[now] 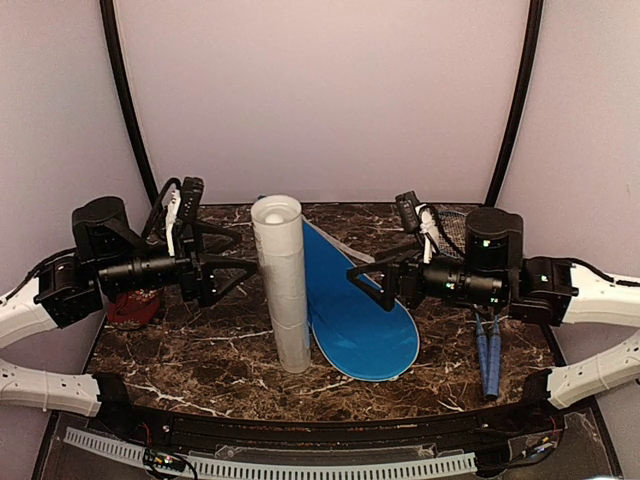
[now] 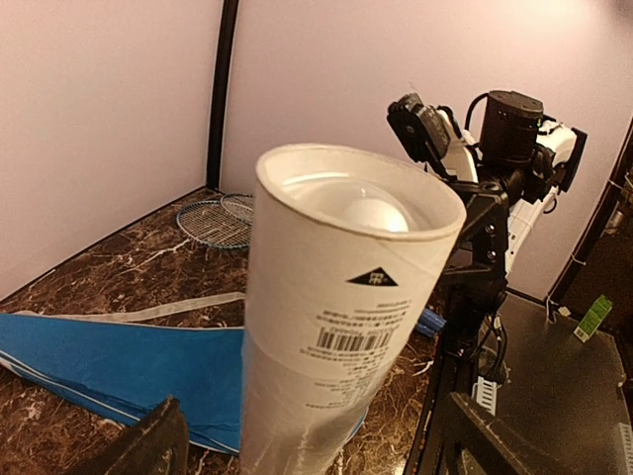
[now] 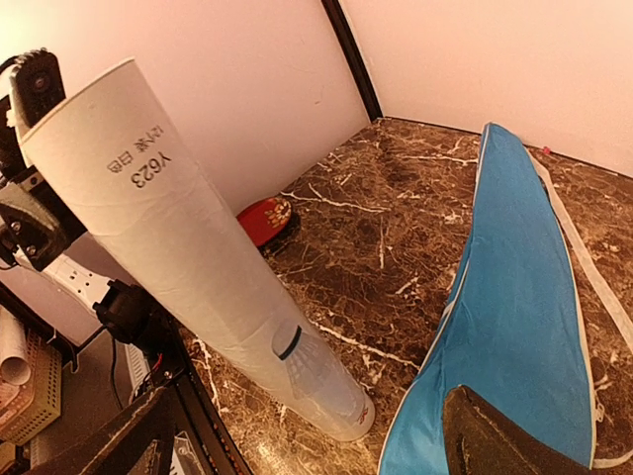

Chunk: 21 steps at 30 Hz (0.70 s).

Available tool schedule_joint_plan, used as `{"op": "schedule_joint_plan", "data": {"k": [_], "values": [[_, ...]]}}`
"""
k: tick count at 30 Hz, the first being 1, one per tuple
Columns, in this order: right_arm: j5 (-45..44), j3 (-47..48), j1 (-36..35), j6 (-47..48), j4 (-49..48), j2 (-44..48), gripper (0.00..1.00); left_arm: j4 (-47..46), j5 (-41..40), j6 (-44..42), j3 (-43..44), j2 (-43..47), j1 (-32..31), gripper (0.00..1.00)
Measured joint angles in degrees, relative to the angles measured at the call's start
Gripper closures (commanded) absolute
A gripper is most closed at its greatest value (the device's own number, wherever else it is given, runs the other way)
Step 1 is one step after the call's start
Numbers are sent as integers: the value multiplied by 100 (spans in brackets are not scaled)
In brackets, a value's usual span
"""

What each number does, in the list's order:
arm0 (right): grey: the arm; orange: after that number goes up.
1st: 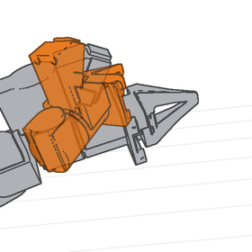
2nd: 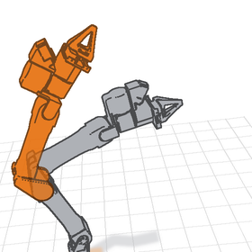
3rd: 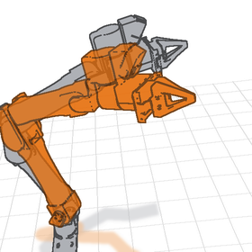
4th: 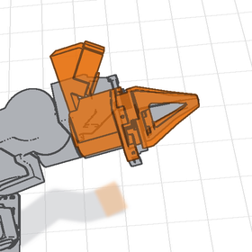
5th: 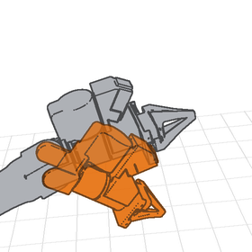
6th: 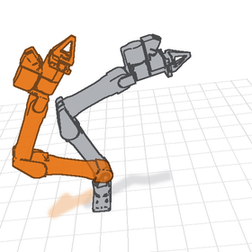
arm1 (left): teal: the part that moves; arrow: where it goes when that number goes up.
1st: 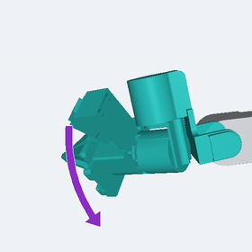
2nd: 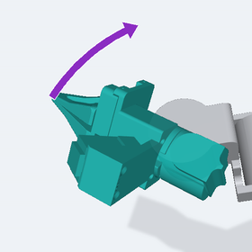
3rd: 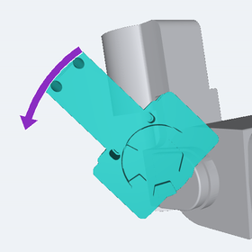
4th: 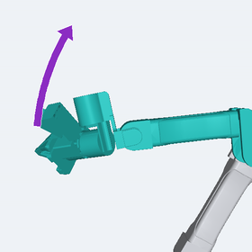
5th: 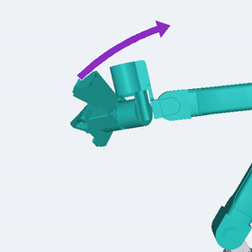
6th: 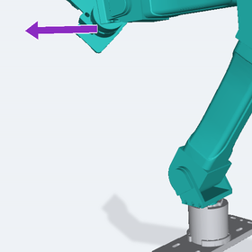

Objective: Pack up the badminton gear
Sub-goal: Pick up the shuttle tube from the center of the board.

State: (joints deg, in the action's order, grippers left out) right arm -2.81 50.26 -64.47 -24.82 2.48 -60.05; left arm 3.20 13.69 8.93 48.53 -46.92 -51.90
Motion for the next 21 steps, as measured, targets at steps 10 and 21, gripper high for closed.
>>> {"op": "schedule_joint_plan", "data": {"k": [10,21], "values": [[17,-358,203,-197,-393,120,5,-994,-450,-494,-22,-804,-732,7],[31,-380,240,-251,-651,103,6,-1495,-1163,-599,-20,-1198,-815,5]]}}
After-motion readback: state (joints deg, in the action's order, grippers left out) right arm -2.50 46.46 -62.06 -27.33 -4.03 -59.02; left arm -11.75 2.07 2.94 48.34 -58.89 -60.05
